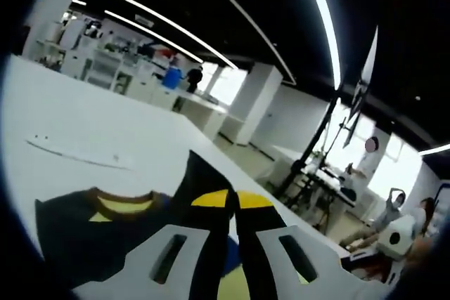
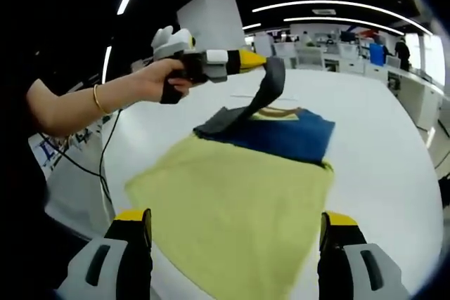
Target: Fold the garment on the visible template until the final outline fits inside the template.
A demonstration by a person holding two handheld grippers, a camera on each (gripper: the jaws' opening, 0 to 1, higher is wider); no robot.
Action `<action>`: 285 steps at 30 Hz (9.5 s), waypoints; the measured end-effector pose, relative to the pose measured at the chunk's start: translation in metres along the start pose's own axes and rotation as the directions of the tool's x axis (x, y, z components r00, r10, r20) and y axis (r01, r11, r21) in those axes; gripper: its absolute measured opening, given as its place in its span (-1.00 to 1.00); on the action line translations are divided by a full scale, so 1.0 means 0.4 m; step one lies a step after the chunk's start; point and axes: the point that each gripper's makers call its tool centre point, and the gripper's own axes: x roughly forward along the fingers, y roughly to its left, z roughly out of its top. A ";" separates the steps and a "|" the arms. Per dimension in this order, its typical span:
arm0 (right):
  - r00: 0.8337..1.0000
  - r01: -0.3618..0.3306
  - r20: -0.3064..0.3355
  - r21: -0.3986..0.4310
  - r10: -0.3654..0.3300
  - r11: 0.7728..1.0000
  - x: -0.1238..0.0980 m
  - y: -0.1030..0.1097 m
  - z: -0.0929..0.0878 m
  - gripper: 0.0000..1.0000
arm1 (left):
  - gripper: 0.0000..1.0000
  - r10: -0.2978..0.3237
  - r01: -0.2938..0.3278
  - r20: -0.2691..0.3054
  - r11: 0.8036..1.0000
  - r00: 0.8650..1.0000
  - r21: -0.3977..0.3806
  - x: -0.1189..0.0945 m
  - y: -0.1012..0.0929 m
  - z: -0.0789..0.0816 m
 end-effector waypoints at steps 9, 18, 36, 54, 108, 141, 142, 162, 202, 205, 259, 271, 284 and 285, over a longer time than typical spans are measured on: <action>1.000 0.009 -0.002 0.013 -0.009 1.000 -0.008 -0.009 -0.013 0.97 | -1.00 -0.046 0.045 -0.047 0.999 0.998 -0.013 0.045 -0.042 -0.051; 1.000 0.017 0.006 0.034 -0.017 0.999 -0.011 -0.018 -0.021 0.97 | -1.00 -0.060 0.059 -0.136 0.998 0.989 -0.005 0.082 -0.067 -0.136; 0.999 0.025 0.038 0.065 -0.028 0.998 -0.008 -0.027 -0.011 0.98 | -1.00 -0.070 0.128 -0.386 0.984 0.920 0.127 0.120 -0.098 -0.334; 0.999 -0.026 -0.030 -0.002 0.026 1.000 -0.005 -0.002 -0.015 0.98 | -0.23 -0.047 0.165 -0.382 0.944 0.923 0.284 0.029 -0.064 -0.280; 0.932 -0.222 -0.341 -0.282 0.119 0.934 -0.053 0.064 -0.115 0.77 | 0.78 -0.003 0.210 -0.484 0.903 0.875 0.374 -0.519 -0.033 -0.345; 0.901 -0.198 -0.434 -0.426 -0.007 0.883 -0.047 0.019 -0.238 -0.17 | -0.22 0.169 0.285 -0.649 0.797 0.742 0.533 -0.737 -0.002 -0.538; 0.902 -0.197 -0.431 -0.425 -0.006 0.883 -0.046 0.019 -0.238 -0.18 | -0.23 0.161 0.285 -0.645 0.798 0.747 0.530 -0.734 -0.006 -0.537; 0.900 -0.165 -0.434 -0.404 -0.030 0.900 -0.032 -0.026 -0.226 -0.78 | -0.75 0.196 0.284 -0.635 0.770 0.747 0.571 -0.712 -0.001 -0.526; 0.948 -0.045 -0.316 -0.217 -0.027 0.975 -0.112 0.037 -0.099 -1.00 | -0.99 0.279 0.109 -0.660 0.869 0.698 0.483 -0.748 -0.020 -0.366; 0.952 -0.040 -0.306 -0.200 -0.023 0.979 -0.121 0.045 -0.087 -1.00 | -0.99 0.280 0.092 -0.661 0.878 0.696 0.470 -0.756 -0.024 -0.357; 0.941 -0.111 -0.337 -0.350 -0.014 0.930 -0.209 0.118 0.089 -1.00 | -1.00 0.348 0.097 -0.665 0.840 0.660 0.535 -0.791 -0.089 -0.174; 0.947 -0.083 -0.319 -0.388 -0.049 0.918 -0.139 0.046 0.147 -1.00 | -1.00 0.384 0.087 -0.611 0.796 0.692 0.599 -0.713 -0.016 -0.117; 0.952 0.008 -0.266 -0.473 -0.152 0.881 -0.070 -0.051 0.241 -1.00 | -1.00 0.423 -0.008 -0.512 0.776 0.747 0.630 -0.627 0.037 -0.029; 0.953 0.015 -0.259 -0.475 -0.156 0.880 -0.065 -0.056 0.249 -1.00 | -1.00 0.429 -0.013 -0.499 0.768 0.753 0.640 -0.619 0.044 -0.021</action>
